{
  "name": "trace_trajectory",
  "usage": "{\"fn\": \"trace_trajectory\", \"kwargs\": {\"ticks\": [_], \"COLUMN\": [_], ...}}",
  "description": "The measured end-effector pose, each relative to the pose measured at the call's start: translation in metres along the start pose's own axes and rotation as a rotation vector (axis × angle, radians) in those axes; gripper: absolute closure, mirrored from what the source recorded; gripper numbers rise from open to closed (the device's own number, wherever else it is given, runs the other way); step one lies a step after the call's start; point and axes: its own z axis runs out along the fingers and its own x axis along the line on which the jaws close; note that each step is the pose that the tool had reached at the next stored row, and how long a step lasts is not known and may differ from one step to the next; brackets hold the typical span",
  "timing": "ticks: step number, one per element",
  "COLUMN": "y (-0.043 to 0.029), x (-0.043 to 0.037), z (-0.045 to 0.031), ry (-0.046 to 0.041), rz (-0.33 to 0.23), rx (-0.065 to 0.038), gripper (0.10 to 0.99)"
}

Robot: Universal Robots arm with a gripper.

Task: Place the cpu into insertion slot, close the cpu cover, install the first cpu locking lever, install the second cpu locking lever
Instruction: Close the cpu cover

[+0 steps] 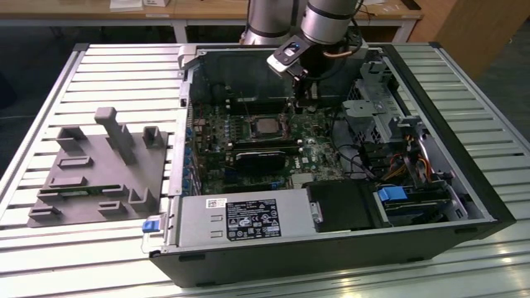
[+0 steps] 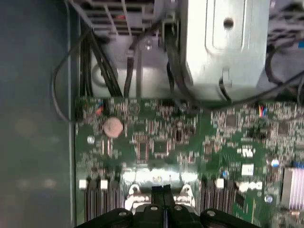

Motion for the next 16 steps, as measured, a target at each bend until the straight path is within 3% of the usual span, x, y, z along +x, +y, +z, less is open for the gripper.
{"fn": "trace_trajectory", "kwargs": {"ticks": [9,14,16], "y": [-0.0161,-0.0194,-0.0211], "x": [0.0000,0.0000,0.0000], "z": [0.0017,0.0020,0.0022], "ry": [0.0001,0.0000,0.0001], "rz": [0.000,-0.001,-0.002], "rx": [-0.013,-0.016,-0.021], "gripper": [0.984,0.984,0.984]}}
